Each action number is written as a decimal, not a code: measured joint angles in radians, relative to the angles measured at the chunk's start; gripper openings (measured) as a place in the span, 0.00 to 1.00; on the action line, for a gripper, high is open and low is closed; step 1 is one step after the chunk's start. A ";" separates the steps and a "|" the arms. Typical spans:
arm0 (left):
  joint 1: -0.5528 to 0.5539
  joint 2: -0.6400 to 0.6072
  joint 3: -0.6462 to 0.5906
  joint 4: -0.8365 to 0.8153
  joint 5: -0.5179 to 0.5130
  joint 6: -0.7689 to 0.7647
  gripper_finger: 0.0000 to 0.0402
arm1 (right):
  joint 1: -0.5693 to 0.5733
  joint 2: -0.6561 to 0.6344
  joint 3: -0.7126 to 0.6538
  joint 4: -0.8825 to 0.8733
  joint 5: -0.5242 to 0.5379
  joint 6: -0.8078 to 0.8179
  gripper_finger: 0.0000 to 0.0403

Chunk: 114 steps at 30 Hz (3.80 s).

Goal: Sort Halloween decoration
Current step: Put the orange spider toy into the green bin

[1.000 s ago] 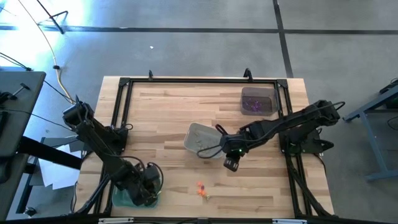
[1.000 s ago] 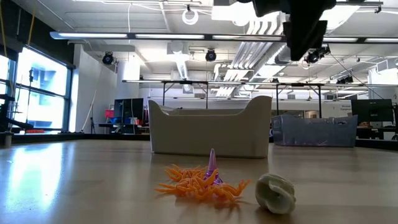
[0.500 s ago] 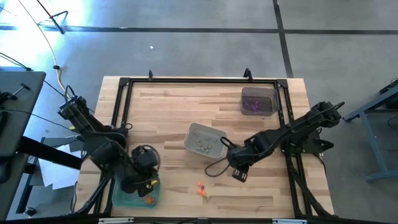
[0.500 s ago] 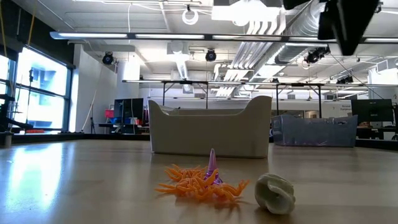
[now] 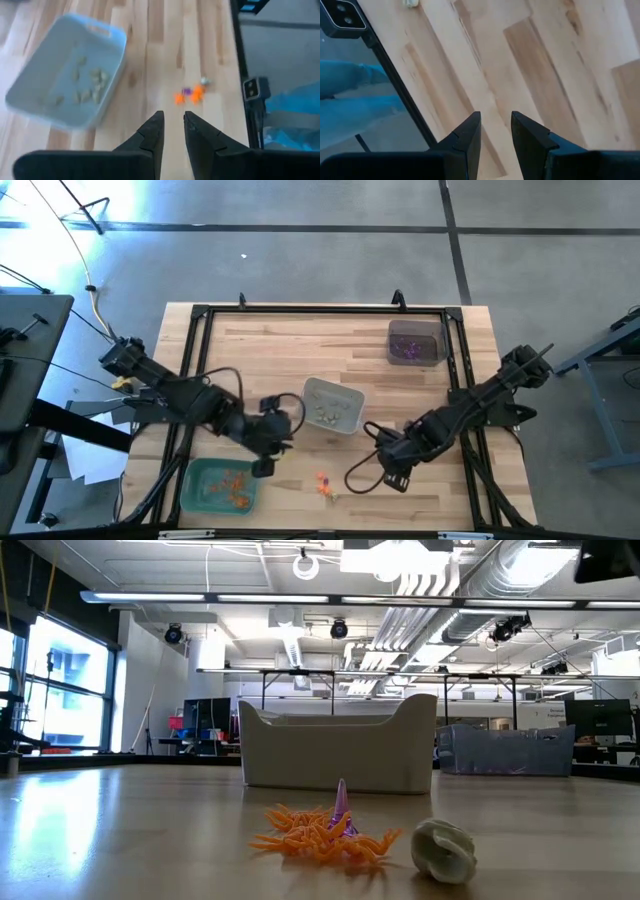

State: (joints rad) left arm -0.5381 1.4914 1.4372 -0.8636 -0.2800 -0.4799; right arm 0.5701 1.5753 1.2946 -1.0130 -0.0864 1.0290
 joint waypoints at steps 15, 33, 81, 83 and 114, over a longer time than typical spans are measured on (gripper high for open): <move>0.114 0.156 0.000 0.193 0.193 0.160 0.18 | 0.100 0.000 0.000 -0.001 0.037 0.065 0.25; 0.092 0.496 0.000 0.248 0.290 0.142 0.18 | 0.100 0.000 0.000 -0.013 0.048 -0.068 0.25; 0.107 0.674 0.005 0.426 0.294 0.185 0.13 | 0.100 0.000 0.000 -0.014 0.045 -0.045 0.25; 0.107 0.674 0.005 0.425 0.298 0.167 0.08 | 0.100 0.000 0.000 -0.014 0.046 -0.054 0.25; 0.134 0.638 0.217 0.039 0.281 0.120 0.00 | 0.100 0.000 0.000 -0.017 0.056 -0.069 0.25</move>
State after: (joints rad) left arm -0.4038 2.1295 1.6544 -0.8250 0.0009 -0.3599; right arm 0.6702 1.5753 1.2945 -1.0302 -0.0299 0.9596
